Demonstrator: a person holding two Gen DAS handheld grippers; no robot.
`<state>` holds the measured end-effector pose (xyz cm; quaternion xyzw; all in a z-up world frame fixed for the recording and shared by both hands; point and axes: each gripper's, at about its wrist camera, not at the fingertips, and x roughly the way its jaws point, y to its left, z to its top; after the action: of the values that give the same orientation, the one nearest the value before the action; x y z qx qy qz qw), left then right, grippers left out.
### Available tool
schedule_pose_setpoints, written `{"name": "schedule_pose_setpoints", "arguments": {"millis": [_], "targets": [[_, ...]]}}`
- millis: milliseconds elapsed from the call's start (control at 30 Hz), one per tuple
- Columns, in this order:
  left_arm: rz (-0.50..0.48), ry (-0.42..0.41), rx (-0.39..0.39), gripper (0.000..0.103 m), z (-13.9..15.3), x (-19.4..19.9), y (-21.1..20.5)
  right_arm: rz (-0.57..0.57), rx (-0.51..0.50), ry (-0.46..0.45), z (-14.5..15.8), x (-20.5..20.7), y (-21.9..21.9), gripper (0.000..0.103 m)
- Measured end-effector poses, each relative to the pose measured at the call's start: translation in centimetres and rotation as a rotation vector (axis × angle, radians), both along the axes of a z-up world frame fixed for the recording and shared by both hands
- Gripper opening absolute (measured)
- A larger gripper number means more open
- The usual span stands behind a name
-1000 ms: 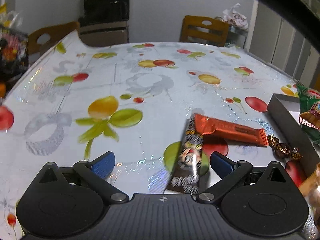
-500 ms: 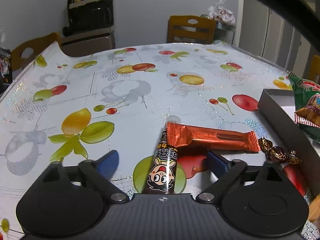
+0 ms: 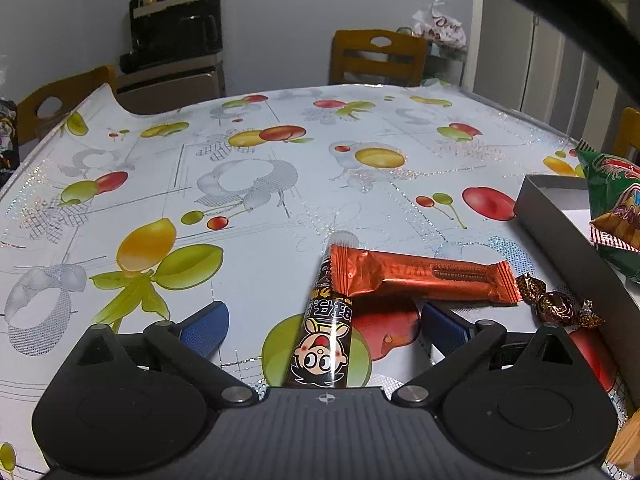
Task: Organize snacks
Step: 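Lift the chocolate tube with the left tool while the right tool holds the pastry packet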
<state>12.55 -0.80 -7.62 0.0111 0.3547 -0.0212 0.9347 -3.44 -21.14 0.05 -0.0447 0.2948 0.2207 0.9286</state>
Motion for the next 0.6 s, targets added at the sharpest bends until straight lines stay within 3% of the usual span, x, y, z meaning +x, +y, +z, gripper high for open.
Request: {"name": "schedule_pose_setpoints", "arguments": {"millis": [200,300,467,600], "targets": [[0.003,-0.002,-0.001,0.102,0.0,-0.2,-0.1,0.000,-0.001,-0.006,0.1,-0.3,0.0,0.041],[-0.002,-0.010,-0.004,0.096,0.1,-0.6,0.1,-0.002,-0.001,-0.008,0.2,-0.4,-0.1,0.041],[-0.064,-0.041,-0.008,0.054,0.5,-1.4,-0.3,0.004,0.000,-0.008,0.2,-0.5,-0.1,0.041],[-0.065,-0.047,-0.011,0.034,0.6,-1.5,-0.4,0.007,0.001,-0.010,0.2,-0.6,0.0,0.041]]}}
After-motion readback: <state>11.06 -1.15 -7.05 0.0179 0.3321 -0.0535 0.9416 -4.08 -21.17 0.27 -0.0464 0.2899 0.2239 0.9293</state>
